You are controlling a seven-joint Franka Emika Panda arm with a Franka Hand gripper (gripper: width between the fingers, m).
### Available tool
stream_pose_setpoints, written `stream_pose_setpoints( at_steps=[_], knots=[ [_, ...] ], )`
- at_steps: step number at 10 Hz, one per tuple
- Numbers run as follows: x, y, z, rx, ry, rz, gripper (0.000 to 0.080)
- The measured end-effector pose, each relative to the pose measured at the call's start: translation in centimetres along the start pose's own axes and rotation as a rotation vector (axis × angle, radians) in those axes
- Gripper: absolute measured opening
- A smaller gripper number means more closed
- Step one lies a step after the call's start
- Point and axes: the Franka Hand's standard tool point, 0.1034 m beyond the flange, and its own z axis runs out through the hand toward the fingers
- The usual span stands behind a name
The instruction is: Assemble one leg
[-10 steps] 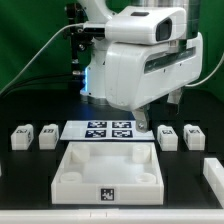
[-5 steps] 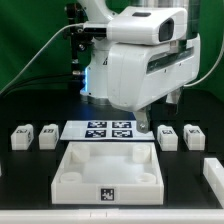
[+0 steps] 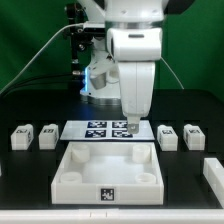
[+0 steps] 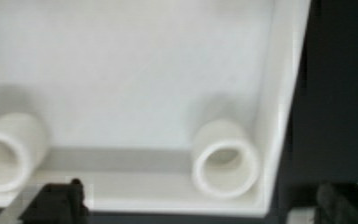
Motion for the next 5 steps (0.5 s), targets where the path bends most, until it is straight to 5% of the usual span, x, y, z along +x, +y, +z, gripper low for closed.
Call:
stream_pose_setpoints(
  at_steps=[5],
  knots=[
    [-2.4, -1.7, 5.4, 0.054, 0.022, 0.064, 0.065]
  ],
)
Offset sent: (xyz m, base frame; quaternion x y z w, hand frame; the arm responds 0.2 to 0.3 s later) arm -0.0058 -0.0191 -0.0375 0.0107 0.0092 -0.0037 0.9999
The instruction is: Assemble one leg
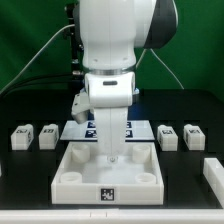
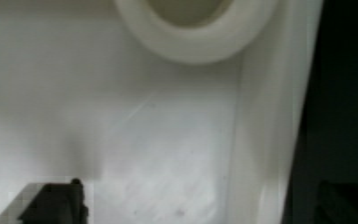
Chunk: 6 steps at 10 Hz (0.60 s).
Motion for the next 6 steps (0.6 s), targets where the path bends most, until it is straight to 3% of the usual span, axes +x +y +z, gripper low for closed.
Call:
stream_pose_setpoints(
  at_steps=[4, 5, 6],
  knots=[
    [0.13, -0.25, 0.27, 0.018, -0.002, 0.064, 0.0625],
    [0.08, -0.28, 0.3, 0.019, -0.002, 0.065, 0.0446],
    [0.08, -0.31, 0.31, 0.019, -0.002, 0.065, 0.0446]
  ],
)
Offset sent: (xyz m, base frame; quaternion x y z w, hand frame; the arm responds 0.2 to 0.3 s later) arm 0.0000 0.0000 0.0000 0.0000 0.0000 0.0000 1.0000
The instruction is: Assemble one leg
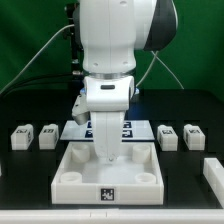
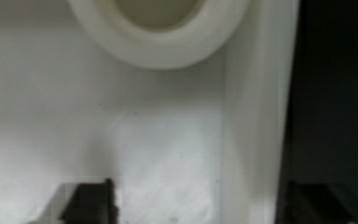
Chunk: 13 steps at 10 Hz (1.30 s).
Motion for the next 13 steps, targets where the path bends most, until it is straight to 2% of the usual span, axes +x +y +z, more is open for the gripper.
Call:
stream_pose_setpoints(
  at_steps=[1, 2, 3, 9, 10, 11, 12, 13],
  knots=[
    [0.0, 0.0, 0.0, 0.001, 0.0, 0.0, 0.0264],
    [0.0, 0.0, 0.0, 0.001, 0.0, 0.0, 0.0128],
    [0.0, 0.1, -0.1, -0.007, 0.001, 0.0, 0.0064],
    [0.3, 0.5, -0.2, -0.016, 0.003, -0.004, 0.0064],
    [1.4, 1.4, -0.4, -0.029, 0.011, -0.022, 0.0064],
    [3.0, 2.5, -0.3, -0.054, 0.026, -0.038, 0.0064],
    [5.0, 3.8, -0.3, -0.094, 0.047, -0.063, 0.0064],
    [6.5, 4.1, -0.1, -0.099, 0.061, -0.08, 0.0064]
  ],
)
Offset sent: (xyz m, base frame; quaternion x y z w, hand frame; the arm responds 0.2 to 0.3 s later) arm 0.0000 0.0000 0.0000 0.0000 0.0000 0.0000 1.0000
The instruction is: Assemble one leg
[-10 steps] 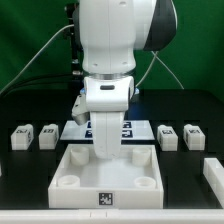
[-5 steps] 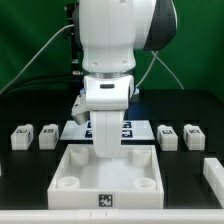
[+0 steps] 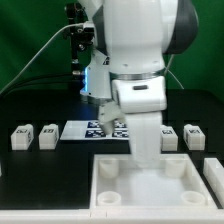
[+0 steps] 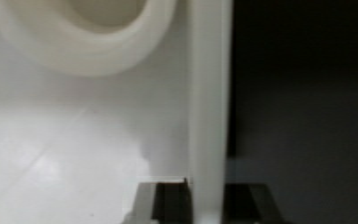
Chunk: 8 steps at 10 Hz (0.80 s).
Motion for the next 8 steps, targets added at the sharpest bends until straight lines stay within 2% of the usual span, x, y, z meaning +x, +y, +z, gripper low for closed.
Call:
stream_pose_setpoints(
  at_steps=[2, 7, 8],
  knots=[
    [1.73, 0.05, 0.16, 0.017, 0.008, 0.023, 0.0064],
    [1.77, 0.06, 0.29, 0.019, 0.009, 0.018, 0.0064],
    [1.73, 0.03, 0.33, 0.019, 0.009, 0.019, 0.0221]
  ],
)
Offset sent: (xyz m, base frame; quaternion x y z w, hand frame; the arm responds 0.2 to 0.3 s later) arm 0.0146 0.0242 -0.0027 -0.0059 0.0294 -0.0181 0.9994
